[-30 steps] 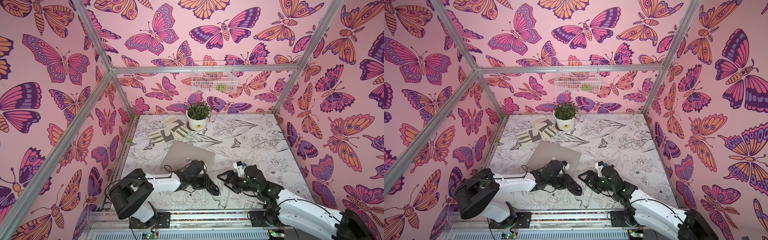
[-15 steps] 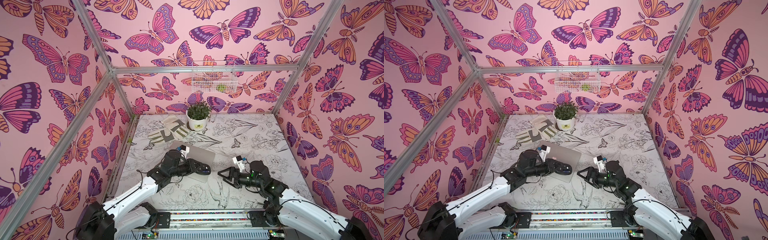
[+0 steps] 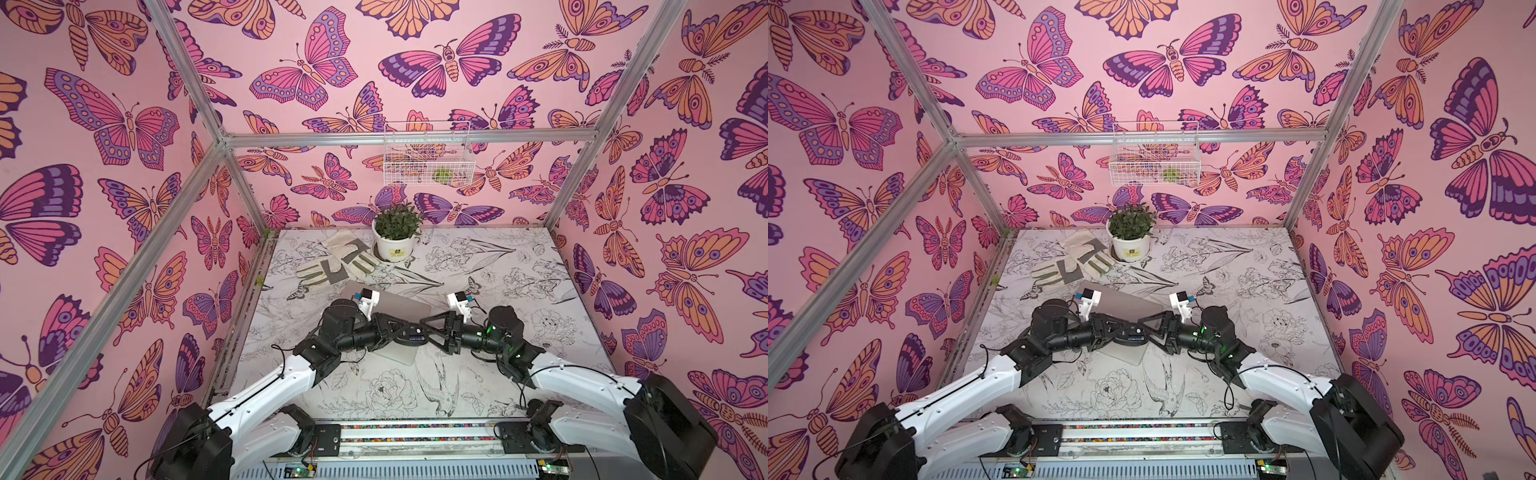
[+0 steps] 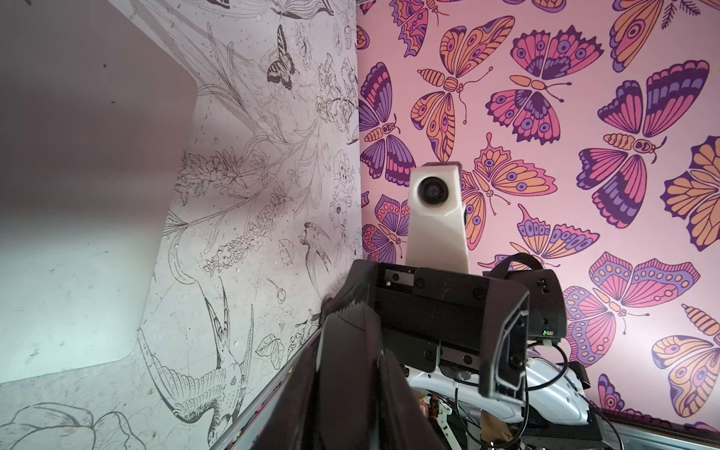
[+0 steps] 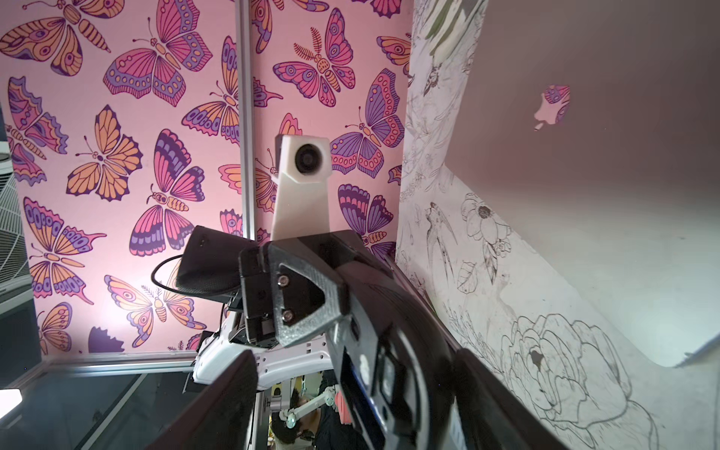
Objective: Insert the wireless mouse receiver into the laptop
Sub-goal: Adjust the mouse as needed.
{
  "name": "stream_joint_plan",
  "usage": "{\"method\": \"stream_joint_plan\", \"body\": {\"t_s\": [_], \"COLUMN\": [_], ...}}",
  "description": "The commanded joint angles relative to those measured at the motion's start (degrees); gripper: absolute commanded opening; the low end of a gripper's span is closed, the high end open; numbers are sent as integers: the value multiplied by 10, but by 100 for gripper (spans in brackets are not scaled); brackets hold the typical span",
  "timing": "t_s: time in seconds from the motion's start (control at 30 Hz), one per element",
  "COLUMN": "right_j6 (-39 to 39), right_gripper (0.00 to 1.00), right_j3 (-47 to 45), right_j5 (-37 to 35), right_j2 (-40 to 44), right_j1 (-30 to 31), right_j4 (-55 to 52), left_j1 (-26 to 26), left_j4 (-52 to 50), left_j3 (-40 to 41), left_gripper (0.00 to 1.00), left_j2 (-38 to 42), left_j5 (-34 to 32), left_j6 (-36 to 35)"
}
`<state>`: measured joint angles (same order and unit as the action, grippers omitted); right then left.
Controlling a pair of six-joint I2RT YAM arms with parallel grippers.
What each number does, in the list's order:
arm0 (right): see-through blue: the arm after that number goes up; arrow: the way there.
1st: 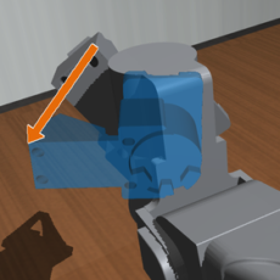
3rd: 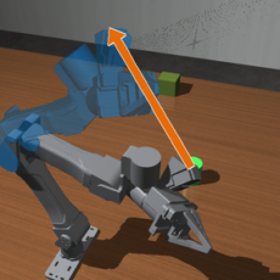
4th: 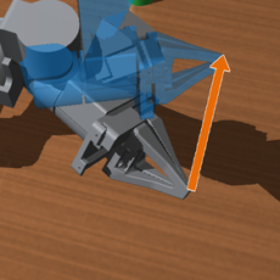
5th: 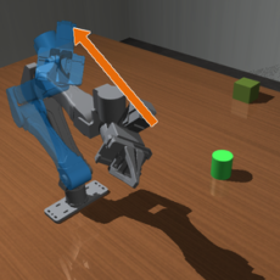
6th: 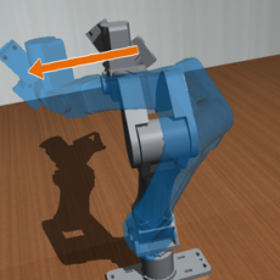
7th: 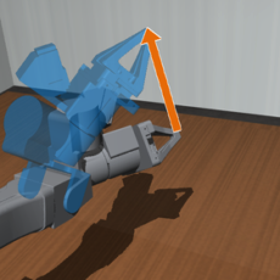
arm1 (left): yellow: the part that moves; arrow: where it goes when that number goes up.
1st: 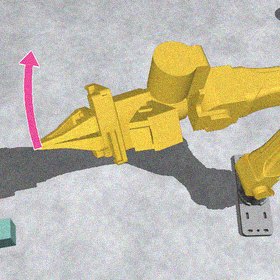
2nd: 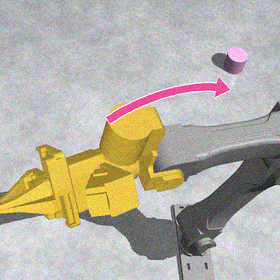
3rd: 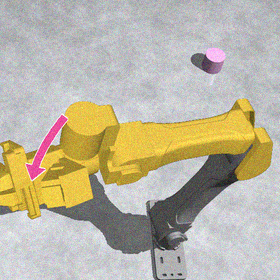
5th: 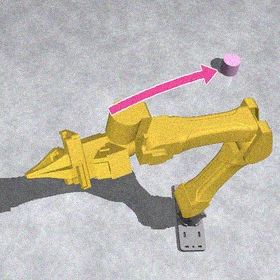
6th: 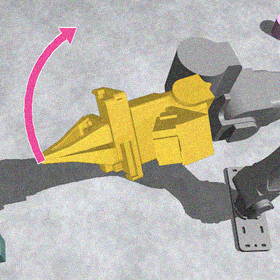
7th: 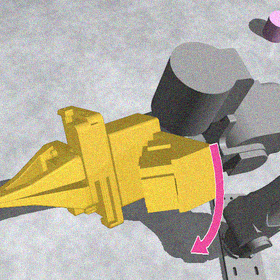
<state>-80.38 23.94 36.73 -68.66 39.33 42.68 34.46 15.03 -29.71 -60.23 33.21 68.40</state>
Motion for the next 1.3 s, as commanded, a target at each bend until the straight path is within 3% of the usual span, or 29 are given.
{"method": "stream_joint_plan", "body": {"t_s": [0.0, 0.17, 0.5, 0.53, 0.63, 0.7, 0.87, 1.27], "right_j6": [-14, -24, -14, -12, -9, -7, -3, 7], "right_gripper": [75, 64, 25, 23, 19, 18, 16, 14], "right_j3": [22, 23, 19, 20, 23, 26, 34, 32], "right_j5": [13, 7, -11, -11, -13, -12, -8, -8], "right_j2": [-18, -40, -32, -32, -33, -33, -30, -14], "right_j1": [20, 36, 36, 36, 36, 36, 36, 34], "right_j4": [62, 92, 66, 61, 54, 51, 38, 8], "left_j1": [-3, -3, -3, -3, -3, -3, -4, -8], "left_j4": [37, 41, 41, 41, 41, 34, 3, -8], "left_j3": [12, 15, 17, 15, 8, 5, 6, 10], "left_gripper": [0, 0, 0, 3, 40, 48, 50, 36], "left_j2": [-3, -6, -12, -14, -22, -26, -21, 6], "left_j5": [-1, -9, -8, -3, 25, 45, 83, 109], "left_j6": [13, 17, 21, 20, 6, -6, -48, -56]}}
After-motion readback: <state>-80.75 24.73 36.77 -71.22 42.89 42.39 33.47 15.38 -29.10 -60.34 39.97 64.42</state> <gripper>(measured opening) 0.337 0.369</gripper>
